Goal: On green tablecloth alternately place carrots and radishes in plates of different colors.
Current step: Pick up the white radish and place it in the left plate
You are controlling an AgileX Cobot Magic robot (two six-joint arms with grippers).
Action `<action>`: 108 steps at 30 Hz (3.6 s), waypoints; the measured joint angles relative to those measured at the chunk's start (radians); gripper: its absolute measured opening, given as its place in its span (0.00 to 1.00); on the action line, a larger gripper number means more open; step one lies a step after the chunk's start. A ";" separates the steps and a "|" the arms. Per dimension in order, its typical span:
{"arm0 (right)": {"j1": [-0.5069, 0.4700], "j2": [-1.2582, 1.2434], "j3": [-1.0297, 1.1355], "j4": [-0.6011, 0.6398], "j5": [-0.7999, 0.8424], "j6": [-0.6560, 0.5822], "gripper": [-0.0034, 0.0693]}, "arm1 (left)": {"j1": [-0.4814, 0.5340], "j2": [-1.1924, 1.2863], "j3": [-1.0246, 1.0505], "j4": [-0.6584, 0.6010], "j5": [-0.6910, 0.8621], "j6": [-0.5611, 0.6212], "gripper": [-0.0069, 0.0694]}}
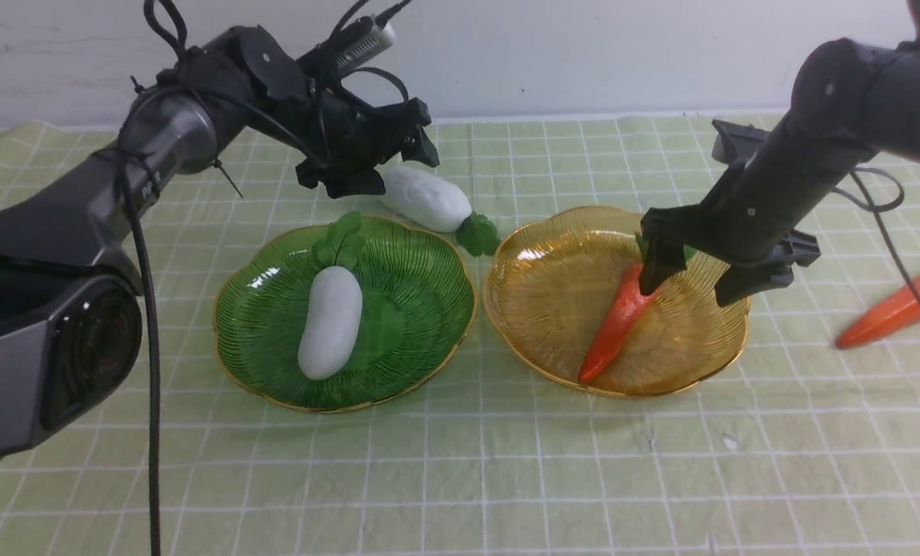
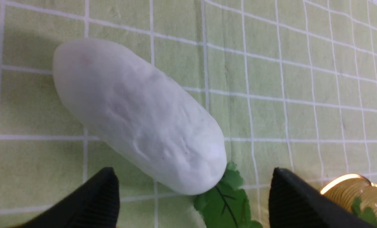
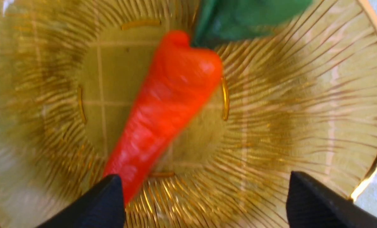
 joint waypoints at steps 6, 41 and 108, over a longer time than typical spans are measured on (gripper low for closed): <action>0.000 -0.014 -0.001 0.000 0.056 -0.034 0.93 | 0.000 0.050 0.000 -0.028 -0.099 -0.024 0.84; 0.000 -0.014 -0.001 0.000 0.073 -0.069 0.86 | 0.000 0.152 -0.008 -0.237 -0.304 0.001 0.84; 0.000 -0.014 -0.001 0.000 0.102 -0.117 0.86 | -0.072 0.148 -0.038 -0.086 -0.281 0.487 0.88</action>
